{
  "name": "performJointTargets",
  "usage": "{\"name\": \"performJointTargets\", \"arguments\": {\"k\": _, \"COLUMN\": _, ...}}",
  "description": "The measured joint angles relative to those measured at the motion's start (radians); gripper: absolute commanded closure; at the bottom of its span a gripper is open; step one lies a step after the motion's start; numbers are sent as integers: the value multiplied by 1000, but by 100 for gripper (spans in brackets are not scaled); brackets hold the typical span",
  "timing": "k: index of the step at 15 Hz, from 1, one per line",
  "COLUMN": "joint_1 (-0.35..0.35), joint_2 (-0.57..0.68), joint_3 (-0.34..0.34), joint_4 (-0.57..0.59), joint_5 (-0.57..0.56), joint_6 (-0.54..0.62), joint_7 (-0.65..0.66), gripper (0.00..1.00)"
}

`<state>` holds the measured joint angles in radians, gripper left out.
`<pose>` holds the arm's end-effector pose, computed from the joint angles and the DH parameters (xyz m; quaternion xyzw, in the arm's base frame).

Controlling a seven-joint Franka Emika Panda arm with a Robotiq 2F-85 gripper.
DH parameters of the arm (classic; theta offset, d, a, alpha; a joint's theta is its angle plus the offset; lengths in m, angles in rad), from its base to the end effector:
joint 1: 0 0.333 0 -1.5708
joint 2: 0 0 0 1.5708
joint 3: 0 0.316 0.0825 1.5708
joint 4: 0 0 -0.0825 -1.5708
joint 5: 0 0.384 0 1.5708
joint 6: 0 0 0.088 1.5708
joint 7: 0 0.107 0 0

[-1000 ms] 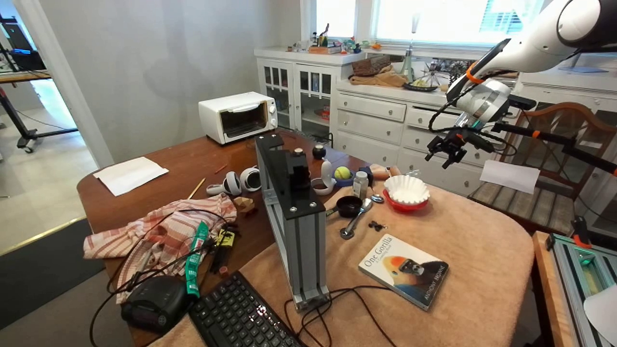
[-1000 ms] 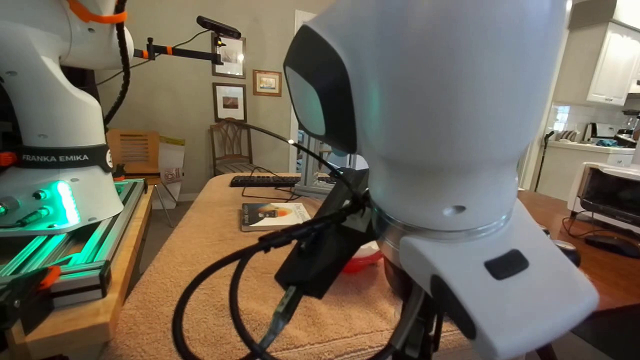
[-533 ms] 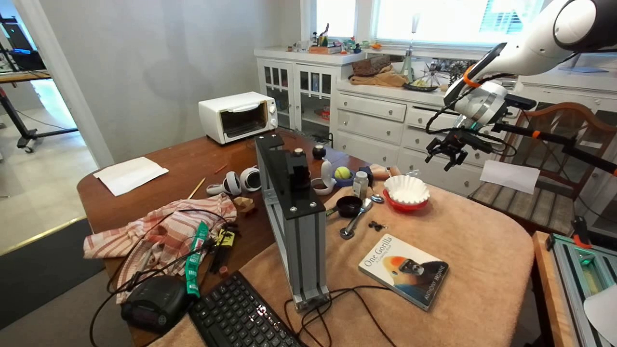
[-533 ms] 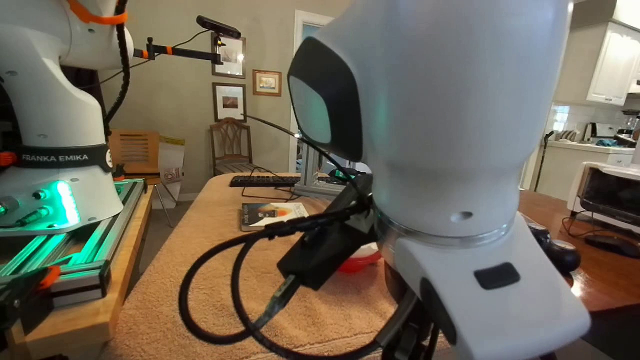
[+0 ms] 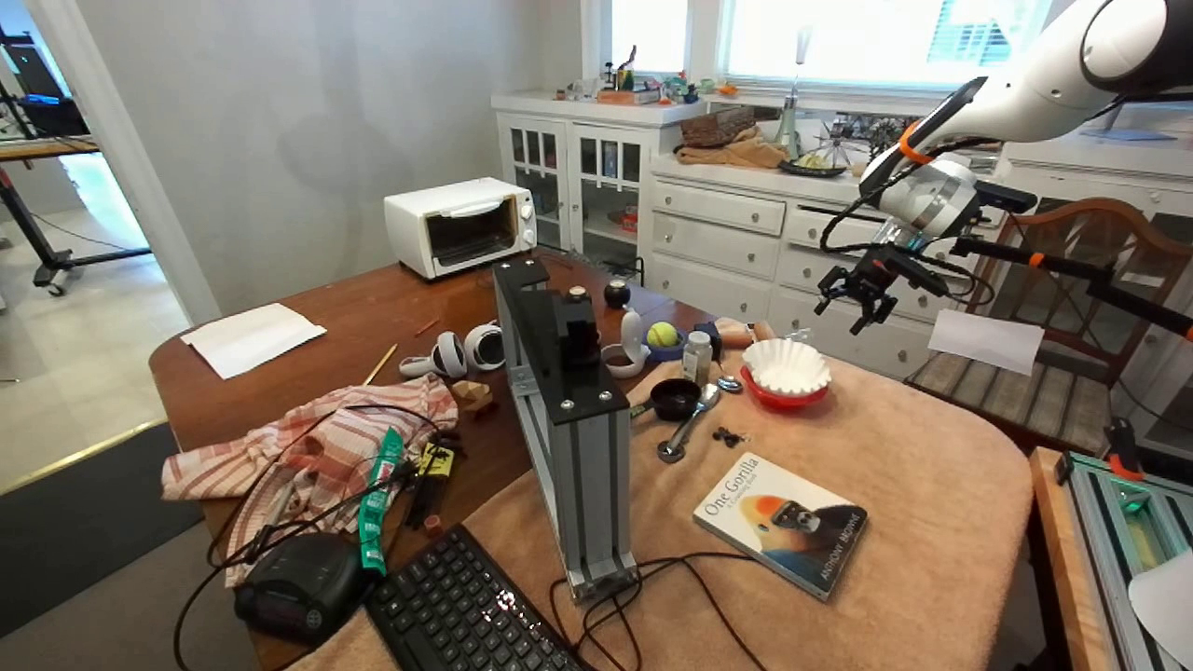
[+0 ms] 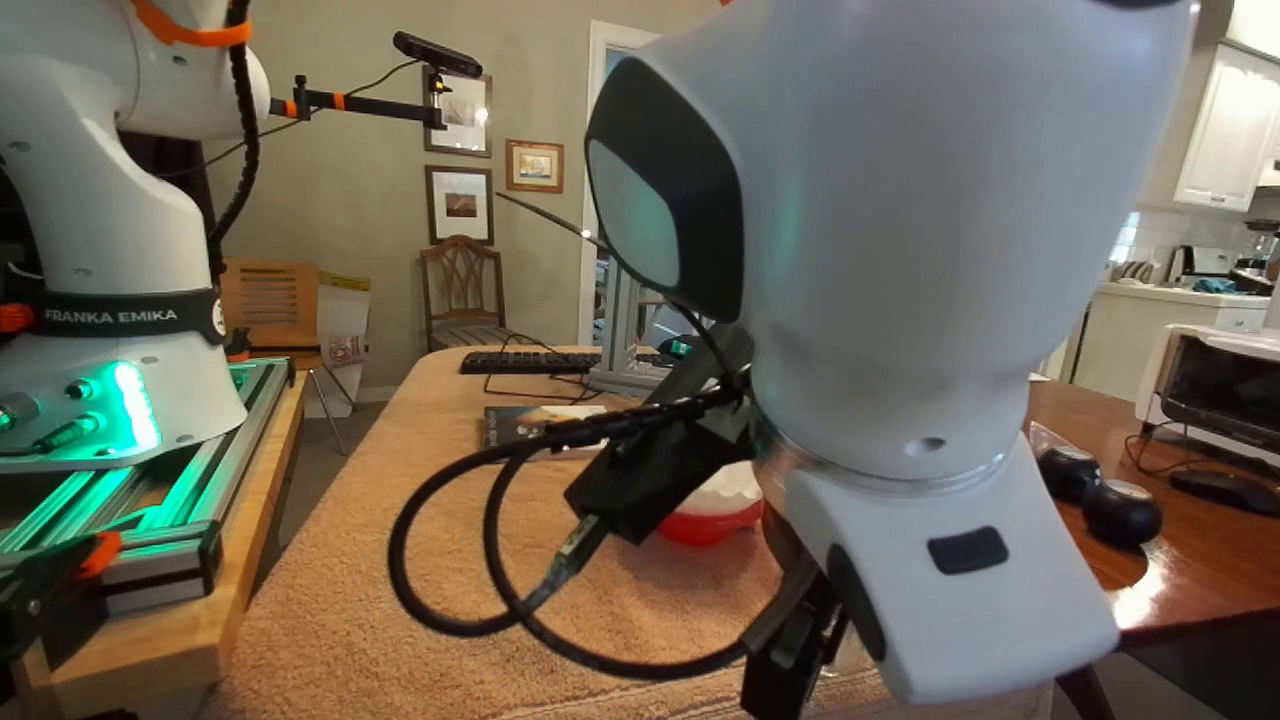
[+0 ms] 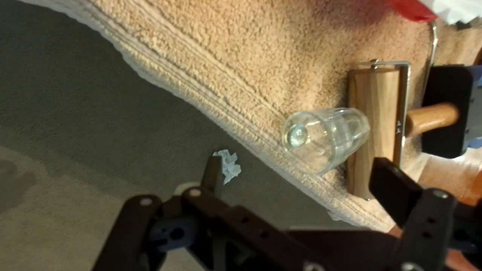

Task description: Put the glass cup upright

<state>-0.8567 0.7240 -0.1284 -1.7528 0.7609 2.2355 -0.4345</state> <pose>0.3746 -0.5191 0.1455 -0.8328 0.4966 -0.0672 0.2351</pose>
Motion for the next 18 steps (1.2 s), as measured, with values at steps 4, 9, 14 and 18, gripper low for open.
{"name": "performJointTargets", "arguments": {"k": 4, "joint_1": -54, "joint_2": -1, "joint_3": 41, "joint_4": 14, "joint_5": 36, "joint_6": -79, "joint_7": -85, "gripper": 0}}
{"name": "performJointTargets", "arguments": {"k": 9, "joint_1": -70, "joint_2": 4, "joint_3": 74, "joint_4": 22, "joint_5": 59, "joint_6": -124, "joint_7": -157, "gripper": 0}}
{"name": "performJointTargets", "arguments": {"k": 14, "joint_1": -61, "joint_2": 12, "joint_3": 86, "joint_4": 22, "joint_5": 61, "joint_6": -125, "joint_7": -182, "gripper": 0}}
{"name": "performJointTargets", "arguments": {"k": 18, "joint_1": -57, "joint_2": 23, "joint_3": 83, "joint_4": 25, "joint_5": 61, "joint_6": -125, "joint_7": -181, "gripper": 0}}
